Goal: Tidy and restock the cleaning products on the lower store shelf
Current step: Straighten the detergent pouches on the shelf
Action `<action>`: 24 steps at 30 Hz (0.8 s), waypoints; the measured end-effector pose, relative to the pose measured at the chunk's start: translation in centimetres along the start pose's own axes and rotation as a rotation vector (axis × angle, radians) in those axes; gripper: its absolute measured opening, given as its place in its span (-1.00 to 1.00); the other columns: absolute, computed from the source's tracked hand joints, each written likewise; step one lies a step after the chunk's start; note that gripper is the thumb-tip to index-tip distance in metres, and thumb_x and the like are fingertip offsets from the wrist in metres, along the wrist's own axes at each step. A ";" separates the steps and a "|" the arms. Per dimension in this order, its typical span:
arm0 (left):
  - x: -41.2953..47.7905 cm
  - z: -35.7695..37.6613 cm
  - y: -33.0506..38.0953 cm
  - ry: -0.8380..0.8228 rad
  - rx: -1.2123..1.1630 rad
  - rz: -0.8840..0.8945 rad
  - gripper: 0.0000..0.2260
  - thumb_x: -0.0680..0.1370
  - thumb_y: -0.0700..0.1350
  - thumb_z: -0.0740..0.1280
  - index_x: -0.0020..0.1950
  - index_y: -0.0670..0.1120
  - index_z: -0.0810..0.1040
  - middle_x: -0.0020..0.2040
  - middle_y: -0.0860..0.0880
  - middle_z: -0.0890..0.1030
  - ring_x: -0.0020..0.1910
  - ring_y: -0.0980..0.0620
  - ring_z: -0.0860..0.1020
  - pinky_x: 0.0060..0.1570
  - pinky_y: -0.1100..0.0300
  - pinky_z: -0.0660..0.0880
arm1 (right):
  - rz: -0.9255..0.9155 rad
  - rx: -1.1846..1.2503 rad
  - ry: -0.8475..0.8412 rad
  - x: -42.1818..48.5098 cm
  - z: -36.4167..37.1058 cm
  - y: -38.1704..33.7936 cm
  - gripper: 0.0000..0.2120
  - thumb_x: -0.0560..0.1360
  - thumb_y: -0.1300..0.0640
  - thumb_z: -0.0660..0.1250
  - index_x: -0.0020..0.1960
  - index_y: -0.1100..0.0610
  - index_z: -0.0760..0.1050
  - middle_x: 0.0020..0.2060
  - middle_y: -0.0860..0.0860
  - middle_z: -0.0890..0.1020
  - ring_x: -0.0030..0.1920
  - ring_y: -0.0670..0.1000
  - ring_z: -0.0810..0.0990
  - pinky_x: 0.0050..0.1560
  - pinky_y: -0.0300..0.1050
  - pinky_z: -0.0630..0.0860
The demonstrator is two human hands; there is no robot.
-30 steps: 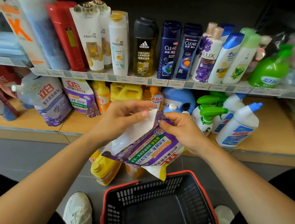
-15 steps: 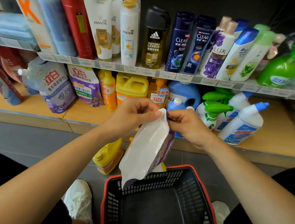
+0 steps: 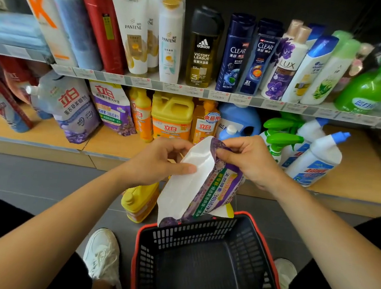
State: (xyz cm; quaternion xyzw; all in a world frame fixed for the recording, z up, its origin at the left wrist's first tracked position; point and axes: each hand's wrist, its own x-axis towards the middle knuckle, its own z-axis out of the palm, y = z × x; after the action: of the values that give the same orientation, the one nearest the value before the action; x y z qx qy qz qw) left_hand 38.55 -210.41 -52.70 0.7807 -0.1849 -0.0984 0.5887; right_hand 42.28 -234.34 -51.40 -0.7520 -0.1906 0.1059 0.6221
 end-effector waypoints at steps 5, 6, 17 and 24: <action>-0.7 0.9 0.8 0.394 0.188 0.219 -0.68 0.53 -0.26 0.44 0.22 0.05 0.63 0.07 0.03 0.65 0.07 0.02 0.60 -0.01 0.20 0.53 | -0.061 -0.037 0.084 -0.1 0.2 -0.3 -0.77 0.51 0.31 0.41 -0.09 -0.02 0.69 -0.25 -0.09 0.74 -0.25 -0.11 0.71 -0.24 -0.29 0.59; -1.0 1.3 1.0 0.410 0.241 0.279 -0.73 0.55 -0.16 0.43 0.24 0.03 0.63 0.11 0.07 0.65 0.14 0.03 0.59 0.06 0.22 0.51 | -0.074 -0.048 0.096 -0.2 0.3 -0.3 -0.78 0.51 0.30 0.42 -0.09 -0.02 0.69 -0.26 -0.09 0.74 -0.25 -0.12 0.71 -0.25 -0.29 0.59; -1.9 3.0 -0.6 0.179 0.537 0.437 -0.54 0.61 -0.07 0.38 0.50 -0.08 0.44 0.52 0.01 0.44 0.54 -0.04 0.35 0.54 0.03 0.24 | -0.123 -0.013 0.186 -0.3 0.0 -0.4 -0.83 0.50 0.29 0.43 -0.05 0.03 0.68 -0.20 -0.02 0.75 -0.20 0.00 0.74 -0.22 -0.21 0.62; -1.8 2.6 0.3 0.454 0.204 0.284 -0.83 0.64 -0.23 0.31 0.17 -0.15 0.67 0.05 -0.01 0.73 0.18 0.09 0.65 0.22 0.01 0.57 | -0.114 -0.078 0.096 -0.6 0.7 -0.1 -0.79 0.52 0.30 0.41 -0.07 -0.01 0.66 -0.22 -0.12 0.74 -0.22 -0.13 0.71 -0.21 -0.31 0.58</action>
State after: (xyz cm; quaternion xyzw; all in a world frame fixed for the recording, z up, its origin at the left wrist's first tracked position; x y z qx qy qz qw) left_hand 35.95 -212.02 -53.31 0.8041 -0.1649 0.1813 0.5416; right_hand 41.44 -233.91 -51.45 -0.7677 -0.2068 0.0267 0.6059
